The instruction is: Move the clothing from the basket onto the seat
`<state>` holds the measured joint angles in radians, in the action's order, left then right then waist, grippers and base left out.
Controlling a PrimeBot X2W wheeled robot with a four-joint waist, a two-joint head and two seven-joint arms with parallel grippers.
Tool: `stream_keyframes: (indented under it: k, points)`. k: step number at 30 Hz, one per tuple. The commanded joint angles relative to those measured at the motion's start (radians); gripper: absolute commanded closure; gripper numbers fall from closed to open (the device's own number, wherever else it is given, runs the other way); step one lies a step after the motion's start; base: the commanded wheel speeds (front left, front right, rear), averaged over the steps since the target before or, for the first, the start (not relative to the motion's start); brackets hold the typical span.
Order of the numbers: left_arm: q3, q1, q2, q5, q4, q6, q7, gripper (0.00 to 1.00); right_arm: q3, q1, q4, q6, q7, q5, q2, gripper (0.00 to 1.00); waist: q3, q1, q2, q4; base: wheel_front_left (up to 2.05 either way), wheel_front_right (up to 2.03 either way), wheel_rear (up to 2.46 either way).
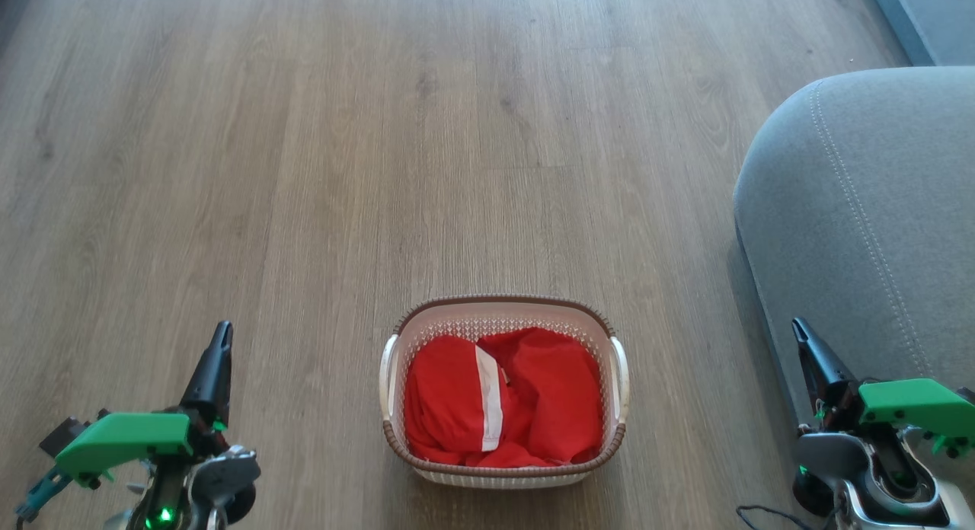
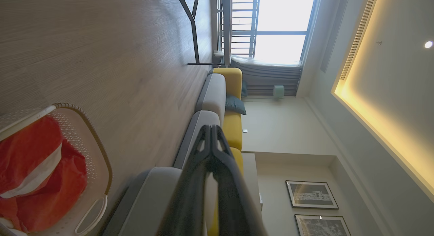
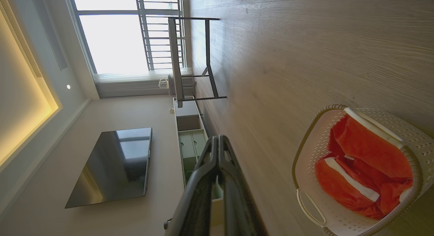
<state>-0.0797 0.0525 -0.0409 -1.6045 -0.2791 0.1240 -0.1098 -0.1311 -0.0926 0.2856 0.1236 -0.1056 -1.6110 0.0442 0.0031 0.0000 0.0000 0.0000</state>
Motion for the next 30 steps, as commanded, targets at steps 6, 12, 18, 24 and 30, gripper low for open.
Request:
stream_keyframes:
  k: [6, 12, 18, 24, 30]
  points:
    - [-0.034, 0.055, -0.009, -0.005, 0.034, 0.007, -0.003, 1.00, 0.018, -0.015, -0.041, 0.007, -0.007, 0.002, 0.006, 1.00, 0.000, 0.0000, 0.0000, 0.000, 0.00, 0.00, 0.00]
    - [-0.034, 0.055, -0.009, -0.005, 0.034, 0.007, -0.003, 1.00, 0.018, -0.015, -0.041, 0.007, -0.007, 0.002, 0.006, 1.00, 0.000, 0.0000, 0.0000, 0.000, 0.00, 0.00, 0.00]
    - [-0.034, 0.055, -0.009, -0.005, 0.034, 0.007, -0.003, 1.00, 0.018, -0.015, -0.041, 0.007, -0.007, 0.002, 0.006, 1.00, 0.000, 0.0000, 0.0000, 0.000, 0.00, 0.00, 0.00]
    - [-0.034, 0.055, -0.009, -0.005, 0.034, 0.007, -0.003, 1.00, 0.018, -0.015, -0.041, 0.007, -0.007, 0.002, 0.006, 1.00, 0.000, 0.0000, 0.0000, 0.000, 0.00, 0.00, 0.00]
    - [0.003, -0.010, 0.001, 0.000, -0.025, -0.001, 0.000, 0.00, 0.002, 0.003, 0.028, 0.000, 0.001, 0.000, -0.004, 0.00, 0.000, 0.0000, 0.0000, 0.000, 0.00, 0.00, 0.00]
